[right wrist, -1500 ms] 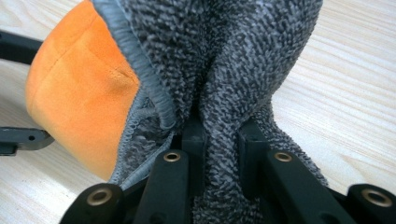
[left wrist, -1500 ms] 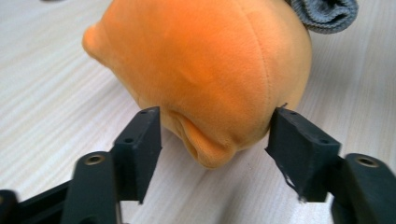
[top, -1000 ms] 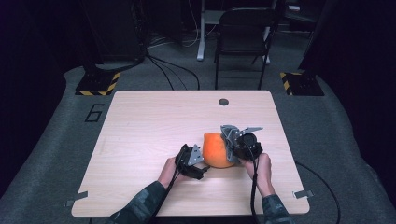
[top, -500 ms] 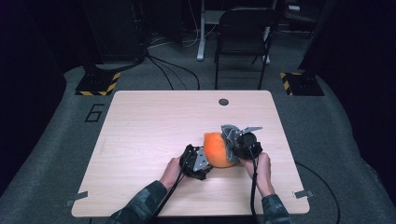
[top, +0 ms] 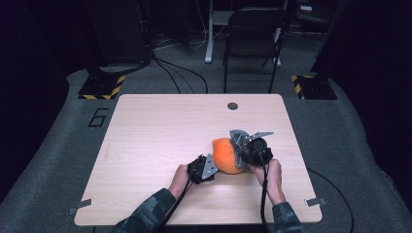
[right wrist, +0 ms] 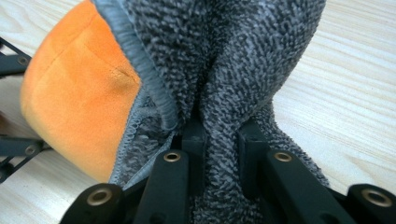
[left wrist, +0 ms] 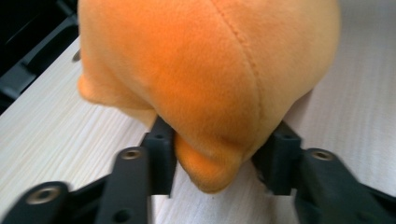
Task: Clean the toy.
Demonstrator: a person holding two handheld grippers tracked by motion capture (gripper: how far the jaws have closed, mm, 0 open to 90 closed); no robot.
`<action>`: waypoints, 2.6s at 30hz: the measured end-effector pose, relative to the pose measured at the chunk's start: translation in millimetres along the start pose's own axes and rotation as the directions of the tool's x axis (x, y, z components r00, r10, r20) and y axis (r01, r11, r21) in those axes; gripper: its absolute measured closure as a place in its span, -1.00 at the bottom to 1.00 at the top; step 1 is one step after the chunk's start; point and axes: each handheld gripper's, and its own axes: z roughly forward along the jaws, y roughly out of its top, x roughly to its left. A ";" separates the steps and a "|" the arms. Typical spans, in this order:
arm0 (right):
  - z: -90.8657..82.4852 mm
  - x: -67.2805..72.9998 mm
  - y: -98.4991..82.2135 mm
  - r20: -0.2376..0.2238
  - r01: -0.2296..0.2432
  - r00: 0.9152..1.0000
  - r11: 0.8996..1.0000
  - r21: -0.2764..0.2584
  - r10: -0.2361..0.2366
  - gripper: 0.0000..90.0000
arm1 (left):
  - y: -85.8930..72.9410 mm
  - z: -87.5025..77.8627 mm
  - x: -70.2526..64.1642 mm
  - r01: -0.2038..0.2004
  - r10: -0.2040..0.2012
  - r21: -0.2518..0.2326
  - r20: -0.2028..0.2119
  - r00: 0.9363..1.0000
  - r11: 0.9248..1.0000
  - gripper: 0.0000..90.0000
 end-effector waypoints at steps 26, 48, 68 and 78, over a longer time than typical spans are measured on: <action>-12.9 -78.9 -35.7 0.103 -0.236 0.967 0.972 0.009 0.234 0.71 | -0.5 -4.9 4.5 0.151 -0.150 -0.054 0.024 0.988 0.987 0.63; -64.3 -45.9 -5.2 0.068 -0.127 0.988 0.983 -0.137 0.137 0.70 | 27.1 -39.5 43.1 0.607 -0.608 0.089 0.255 0.752 0.789 0.63; -29.8 61.3 11.2 0.012 0.109 0.994 0.991 -0.082 -0.108 0.72 | 23.6 -28.2 30.3 0.621 -0.629 0.130 0.280 0.725 0.773 0.60; -30.6 35.1 7.7 0.019 0.070 0.997 0.995 -0.076 -0.069 0.72 | 23.1 -27.9 30.5 0.615 -0.618 0.117 0.294 0.729 0.780 0.60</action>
